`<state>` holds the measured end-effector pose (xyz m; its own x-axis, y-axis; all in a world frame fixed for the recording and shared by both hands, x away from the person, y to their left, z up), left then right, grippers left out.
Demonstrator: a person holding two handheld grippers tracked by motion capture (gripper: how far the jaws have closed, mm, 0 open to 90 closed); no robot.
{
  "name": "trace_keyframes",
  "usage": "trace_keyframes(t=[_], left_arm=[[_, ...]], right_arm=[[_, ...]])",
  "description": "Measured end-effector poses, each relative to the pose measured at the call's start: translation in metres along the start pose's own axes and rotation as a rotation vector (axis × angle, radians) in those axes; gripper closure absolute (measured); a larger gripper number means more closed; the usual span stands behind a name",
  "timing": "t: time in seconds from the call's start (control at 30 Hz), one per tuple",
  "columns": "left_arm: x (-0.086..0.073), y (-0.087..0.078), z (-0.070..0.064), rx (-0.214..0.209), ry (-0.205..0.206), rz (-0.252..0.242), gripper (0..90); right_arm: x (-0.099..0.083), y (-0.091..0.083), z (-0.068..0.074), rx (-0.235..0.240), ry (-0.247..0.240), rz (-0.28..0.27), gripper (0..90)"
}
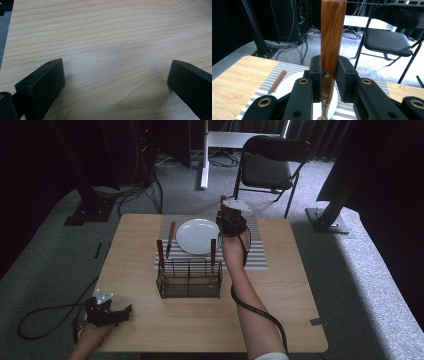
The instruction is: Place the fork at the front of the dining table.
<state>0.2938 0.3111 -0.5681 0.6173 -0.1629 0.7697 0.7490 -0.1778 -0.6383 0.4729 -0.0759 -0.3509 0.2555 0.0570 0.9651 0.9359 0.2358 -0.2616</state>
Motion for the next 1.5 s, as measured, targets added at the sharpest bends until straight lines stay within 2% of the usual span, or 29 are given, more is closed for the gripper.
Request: trace_keyframes(t=[0.13,0.17,0.33,0.43,0.53,0.7,0.73,0.8,1.0,1.13,1.3,1.5], left_arm=[[0.0,0.0,0.0,0.0,0.0,-0.001,1.1],[0.0,0.0,0.0,0.0,0.0,-0.001,1.1],[0.0,0.0,0.0,0.0,0.0,-0.001,1.1],[0.0,0.0,0.0,0.0,0.0,0.0,1.1],[0.0,0.0,0.0,0.0,0.001,0.0,1.1],[0.0,0.0,0.0,0.0,0.0,0.0,1.1],[0.0,0.0,0.0,0.0,0.001,0.0,1.1],[0.0,0.0,0.0,0.0,0.0,0.0,1.1],[0.0,0.0,0.0,0.0,0.0,0.0,1.1],[0.0,0.0,0.0,0.0,0.0,0.0,1.1],[0.0,0.0,0.0,0.0,0.0,0.0,1.1],[0.0,0.0,0.0,0.0,0.0,0.0,1.2]], right_arm=[[-0.015,0.006,-0.011,-0.004,0.013,0.03,75.7],[-0.019,0.008,-0.013,-0.014,0.001,0.04,75.7],[-0.038,0.019,-0.026,-0.01,0.043,0.09,75.6],[-0.046,0.024,-0.03,-0.018,0.023,0.109,75.7],[-0.052,0.03,-0.033,-0.008,0.009,0.132,75.6],[-0.058,0.039,-0.037,0.011,-0.006,0.131,75.6],[-0.059,0.04,-0.039,0.003,-0.005,0.129,75.6],[-0.063,0.045,-0.043,0.018,0.027,0.135,75.6],[-0.071,0.057,-0.045,0.004,0.004,0.176,75.6],[-0.078,0.065,-0.051,0.004,0.031,0.187,75.6],[-0.088,0.078,-0.049,0.005,0.0,0.226,75.6],[-0.091,0.092,-0.051,-0.009,0.011,0.246,75.5]])
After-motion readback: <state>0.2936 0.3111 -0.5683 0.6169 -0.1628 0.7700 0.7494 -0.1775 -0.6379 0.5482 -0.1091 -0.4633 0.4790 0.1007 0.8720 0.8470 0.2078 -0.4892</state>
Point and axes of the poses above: each handheld gripper's, and its own axes: y roughly forward along the jaws, x roughly out of its top, z roughly to its left, the point moved 3 cm from there along y, roughly forward along the jaws, and after that the axes turned 7 degrees about -z, right-handed, at the moved point
